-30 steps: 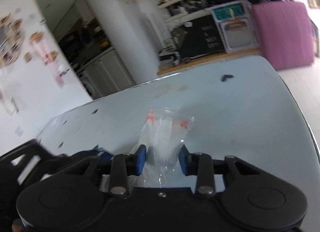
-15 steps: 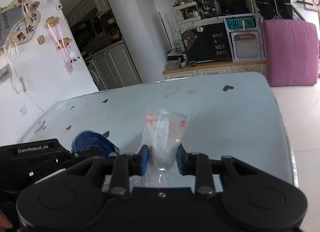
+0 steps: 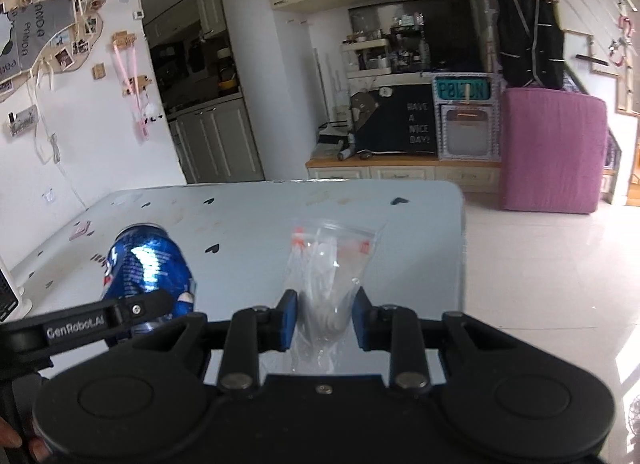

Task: Collect trash
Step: 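Carry the blue can and clear bag over the wastebasket with both grippers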

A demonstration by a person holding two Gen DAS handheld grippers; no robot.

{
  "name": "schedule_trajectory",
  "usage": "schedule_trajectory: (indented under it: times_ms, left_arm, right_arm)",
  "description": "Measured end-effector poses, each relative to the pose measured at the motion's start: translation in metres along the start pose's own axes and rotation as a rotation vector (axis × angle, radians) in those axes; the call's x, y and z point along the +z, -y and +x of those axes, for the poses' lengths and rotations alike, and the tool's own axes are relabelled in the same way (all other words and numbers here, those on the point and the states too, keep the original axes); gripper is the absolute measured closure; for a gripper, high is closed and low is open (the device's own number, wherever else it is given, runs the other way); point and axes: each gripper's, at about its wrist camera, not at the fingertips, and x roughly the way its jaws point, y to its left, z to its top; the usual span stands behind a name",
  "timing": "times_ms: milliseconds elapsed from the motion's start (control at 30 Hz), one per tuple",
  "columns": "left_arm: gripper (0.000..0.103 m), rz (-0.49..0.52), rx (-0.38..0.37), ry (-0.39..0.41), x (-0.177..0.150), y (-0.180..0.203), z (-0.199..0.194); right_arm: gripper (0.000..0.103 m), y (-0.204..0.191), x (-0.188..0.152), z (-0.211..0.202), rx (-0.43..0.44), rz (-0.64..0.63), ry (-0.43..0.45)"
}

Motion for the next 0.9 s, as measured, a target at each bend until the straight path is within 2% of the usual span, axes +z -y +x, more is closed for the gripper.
schedule_trajectory:
  times_ms: [233, 433, 900]
  left_arm:
    - [0.066, 0.097, -0.013, -0.015, -0.010, 0.036, -0.033]
    - [0.066, 0.150, -0.061, -0.007, -0.018, 0.069, -0.057]
    - [0.066, 0.238, -0.198, -0.063, -0.060, 0.158, -0.052]
  right_arm:
    - [0.073, 0.011, -0.008, -0.064, -0.053, -0.047, 0.047]
    - [0.073, 0.027, -0.017, -0.109, -0.093, -0.053, 0.071]
    - [0.073, 0.107, -0.044, -0.178, -0.230, -0.001, 0.084]
